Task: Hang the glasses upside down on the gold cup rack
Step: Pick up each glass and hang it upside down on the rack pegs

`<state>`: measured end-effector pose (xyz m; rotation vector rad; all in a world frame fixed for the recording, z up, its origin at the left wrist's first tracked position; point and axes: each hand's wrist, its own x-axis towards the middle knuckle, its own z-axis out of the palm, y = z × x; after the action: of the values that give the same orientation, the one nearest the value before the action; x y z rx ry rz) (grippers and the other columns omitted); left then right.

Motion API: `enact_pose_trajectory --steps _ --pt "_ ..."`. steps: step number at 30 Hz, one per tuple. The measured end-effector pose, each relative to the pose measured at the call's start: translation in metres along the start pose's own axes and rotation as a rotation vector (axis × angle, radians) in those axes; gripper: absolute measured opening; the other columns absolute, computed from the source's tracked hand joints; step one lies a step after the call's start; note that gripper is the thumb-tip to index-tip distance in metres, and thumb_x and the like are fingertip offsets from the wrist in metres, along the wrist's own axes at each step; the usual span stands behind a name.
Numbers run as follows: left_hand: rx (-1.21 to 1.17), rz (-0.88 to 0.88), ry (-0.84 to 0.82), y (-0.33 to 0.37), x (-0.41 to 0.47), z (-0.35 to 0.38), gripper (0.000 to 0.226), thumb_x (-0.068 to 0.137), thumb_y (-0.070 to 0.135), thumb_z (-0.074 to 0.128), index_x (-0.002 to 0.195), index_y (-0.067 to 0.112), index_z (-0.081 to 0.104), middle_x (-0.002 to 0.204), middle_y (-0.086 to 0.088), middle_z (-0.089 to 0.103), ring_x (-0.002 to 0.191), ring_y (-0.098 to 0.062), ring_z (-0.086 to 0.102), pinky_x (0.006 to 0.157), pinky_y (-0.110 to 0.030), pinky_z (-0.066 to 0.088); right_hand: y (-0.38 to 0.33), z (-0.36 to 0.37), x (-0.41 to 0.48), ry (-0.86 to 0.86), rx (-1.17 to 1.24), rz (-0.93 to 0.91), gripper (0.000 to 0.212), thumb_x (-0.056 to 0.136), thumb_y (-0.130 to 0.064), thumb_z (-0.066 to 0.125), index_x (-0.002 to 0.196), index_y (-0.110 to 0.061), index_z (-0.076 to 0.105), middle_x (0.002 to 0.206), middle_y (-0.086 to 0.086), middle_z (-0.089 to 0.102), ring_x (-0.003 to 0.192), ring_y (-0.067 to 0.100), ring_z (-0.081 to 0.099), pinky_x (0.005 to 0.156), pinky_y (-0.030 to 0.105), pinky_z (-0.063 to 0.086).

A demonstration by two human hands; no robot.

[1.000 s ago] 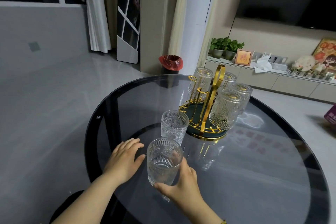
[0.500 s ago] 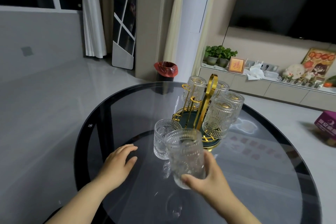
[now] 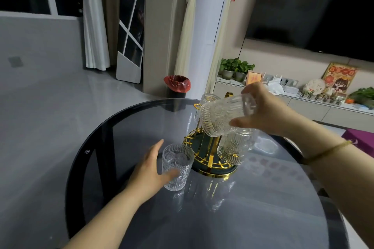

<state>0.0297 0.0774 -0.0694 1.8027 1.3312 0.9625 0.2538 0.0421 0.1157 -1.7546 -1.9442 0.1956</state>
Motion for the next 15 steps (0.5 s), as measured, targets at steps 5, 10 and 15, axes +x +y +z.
enact_pose_trajectory --steps 5,10,15 --pt "-0.023 -0.029 -0.035 0.006 0.010 0.011 0.105 0.060 0.038 0.078 0.138 0.034 0.008 0.151 0.002 0.018 0.136 -0.020 0.021 0.107 -0.039 0.027 -0.009 0.006 0.034 -0.097 -0.164 -0.049 0.071 0.060 -0.026 0.076 0.119 -0.016 0.036 0.126 0.010 0.049 0.102 0.021 0.047 0.082 0.029 0.048" --pt "-0.073 -0.026 -0.013 0.009 0.016 0.021 0.106 0.061 0.025 0.077 0.138 0.034 0.005 0.147 0.000 0.027 0.132 -0.018 0.029 0.104 -0.034 0.029 -0.010 0.025 0.054 -0.185 -0.272 -0.060 0.076 0.063 -0.025 0.075 0.127 -0.017 0.034 0.131 0.010 0.043 0.116 0.026 0.042 0.101 0.039 0.039" --pt "-0.093 -0.017 0.019 -0.001 0.022 0.016 0.106 0.060 0.026 0.079 0.137 0.036 0.007 0.143 0.001 0.033 0.129 -0.018 0.033 0.105 -0.037 0.032 -0.008 0.045 0.063 -0.246 -0.323 -0.082 0.079 0.065 -0.023 0.073 0.130 -0.015 0.029 0.136 0.011 0.041 0.123 0.027 0.036 0.107 0.039 0.032"
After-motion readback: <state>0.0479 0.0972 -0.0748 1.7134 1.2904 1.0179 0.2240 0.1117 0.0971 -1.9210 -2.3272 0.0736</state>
